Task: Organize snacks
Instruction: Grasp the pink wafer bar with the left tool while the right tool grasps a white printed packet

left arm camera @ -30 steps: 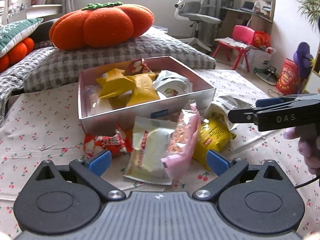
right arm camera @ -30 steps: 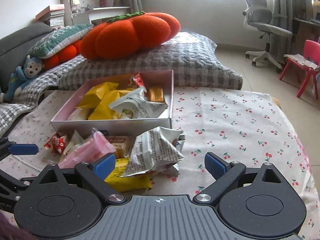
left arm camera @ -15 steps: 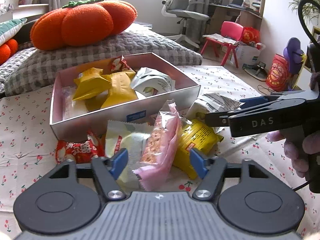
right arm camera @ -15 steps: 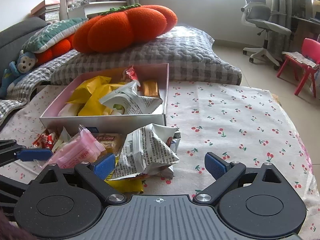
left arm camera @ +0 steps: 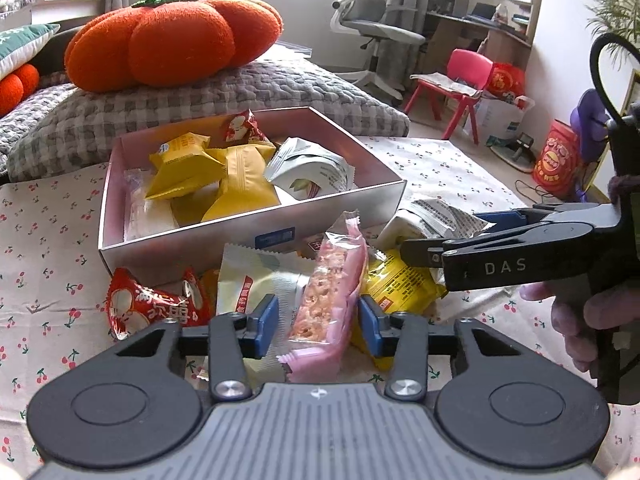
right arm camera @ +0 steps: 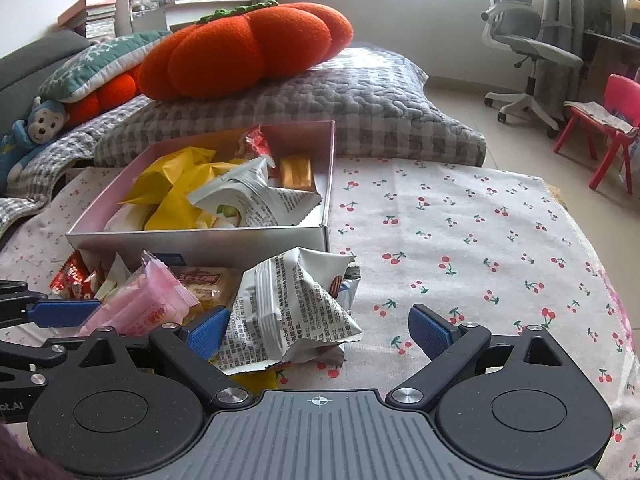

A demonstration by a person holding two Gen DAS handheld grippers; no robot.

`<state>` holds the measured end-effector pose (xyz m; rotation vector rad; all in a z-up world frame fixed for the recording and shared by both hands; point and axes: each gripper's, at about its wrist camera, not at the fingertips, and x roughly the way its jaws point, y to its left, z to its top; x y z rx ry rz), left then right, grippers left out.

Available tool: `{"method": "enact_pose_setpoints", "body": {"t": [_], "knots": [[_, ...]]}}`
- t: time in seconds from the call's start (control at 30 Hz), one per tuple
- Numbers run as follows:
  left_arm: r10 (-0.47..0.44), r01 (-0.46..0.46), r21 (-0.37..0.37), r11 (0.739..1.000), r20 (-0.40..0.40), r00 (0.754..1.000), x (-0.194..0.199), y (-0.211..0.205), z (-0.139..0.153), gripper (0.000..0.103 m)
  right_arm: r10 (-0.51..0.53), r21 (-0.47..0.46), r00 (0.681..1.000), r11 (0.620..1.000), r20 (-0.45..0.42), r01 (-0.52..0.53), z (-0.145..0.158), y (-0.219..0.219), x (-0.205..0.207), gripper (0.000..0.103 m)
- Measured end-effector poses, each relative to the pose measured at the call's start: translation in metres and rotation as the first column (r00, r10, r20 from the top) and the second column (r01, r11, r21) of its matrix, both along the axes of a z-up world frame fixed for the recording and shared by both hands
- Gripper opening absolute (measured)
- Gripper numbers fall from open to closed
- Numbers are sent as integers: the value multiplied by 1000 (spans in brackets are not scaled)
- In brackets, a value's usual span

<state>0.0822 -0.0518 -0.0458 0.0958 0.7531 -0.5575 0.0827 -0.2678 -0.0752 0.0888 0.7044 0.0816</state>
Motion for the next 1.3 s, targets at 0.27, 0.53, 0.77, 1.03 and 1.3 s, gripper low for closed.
{"method": "enact_pose_setpoints", "body": {"t": [0.27, 0.53, 0.77, 1.03, 1.3], "knots": [[-31, 31, -4, 999, -16, 999, -3, -6, 2, 31, 8, -27, 1000, 1000, 19, -8, 1, 3, -1, 92], [-32, 32, 13, 999, -35, 999, -1, -8, -1, 31, 18, -43, 999, 999, 27, -17, 1, 6, -1, 77], [-27, 28, 16, 999, -47, 999, 0, -8, 0, 23, 31, -66, 999, 997, 23, -29, 2, 8, -2, 62], [-21, 21, 1, 1000, -57, 998, -5, -5, 8, 22, 44, -82, 998, 996, 45, -40, 12, 8, -11, 62], [6, -10, -61, 998, -68, 998, -6, 8, 22, 21, 43, -66, 998, 997, 50, -39, 21, 4, -22, 62]]}}
